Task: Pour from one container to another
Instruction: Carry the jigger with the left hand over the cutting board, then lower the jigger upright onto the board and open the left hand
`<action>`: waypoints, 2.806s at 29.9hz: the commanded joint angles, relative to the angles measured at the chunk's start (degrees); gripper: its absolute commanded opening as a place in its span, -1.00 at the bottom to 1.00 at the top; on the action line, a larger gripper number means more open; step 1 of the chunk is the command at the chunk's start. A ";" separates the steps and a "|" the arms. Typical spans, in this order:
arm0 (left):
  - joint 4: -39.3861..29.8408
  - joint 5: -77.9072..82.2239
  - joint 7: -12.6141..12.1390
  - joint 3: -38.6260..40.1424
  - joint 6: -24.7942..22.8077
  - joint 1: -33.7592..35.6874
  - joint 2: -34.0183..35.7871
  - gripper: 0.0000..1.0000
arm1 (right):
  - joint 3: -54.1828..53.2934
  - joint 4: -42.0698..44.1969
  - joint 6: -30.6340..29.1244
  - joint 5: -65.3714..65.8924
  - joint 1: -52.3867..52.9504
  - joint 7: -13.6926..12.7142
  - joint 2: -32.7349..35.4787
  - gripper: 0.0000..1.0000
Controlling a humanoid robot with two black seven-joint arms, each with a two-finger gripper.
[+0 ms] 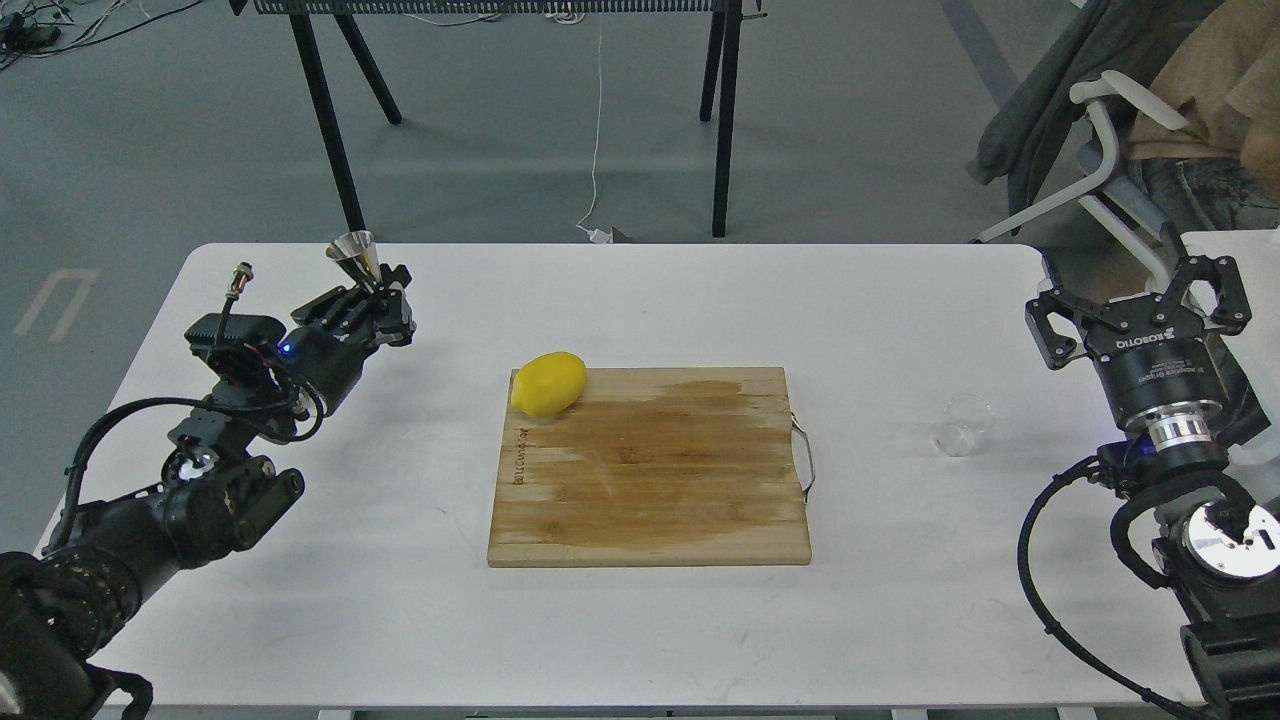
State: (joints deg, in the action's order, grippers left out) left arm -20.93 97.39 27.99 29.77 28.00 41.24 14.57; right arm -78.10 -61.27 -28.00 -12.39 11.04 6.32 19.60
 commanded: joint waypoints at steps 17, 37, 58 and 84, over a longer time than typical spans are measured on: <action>-16.07 0.79 0.01 -10.51 0.00 6.57 -7.53 -0.89 | 0.58 1.59 0.00 0.09 0.56 0.00 0.00 0.98; -13.62 2.90 0.01 -16.50 0.00 -4.15 -14.57 -0.88 | 0.94 1.59 0.00 0.09 0.65 0.00 0.00 0.98; -9.22 2.28 0.01 -18.96 0.00 -4.86 -14.57 -0.67 | 0.94 1.59 0.00 0.17 0.47 0.00 0.00 0.98; -9.92 2.37 0.01 -20.28 0.00 -6.09 -14.57 0.00 | 0.85 1.76 0.00 0.26 0.56 0.00 0.00 0.98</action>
State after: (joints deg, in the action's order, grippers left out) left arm -30.80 99.76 28.00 9.83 28.00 35.19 0.00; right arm -77.17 -59.50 -28.00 -12.13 11.60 6.33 19.60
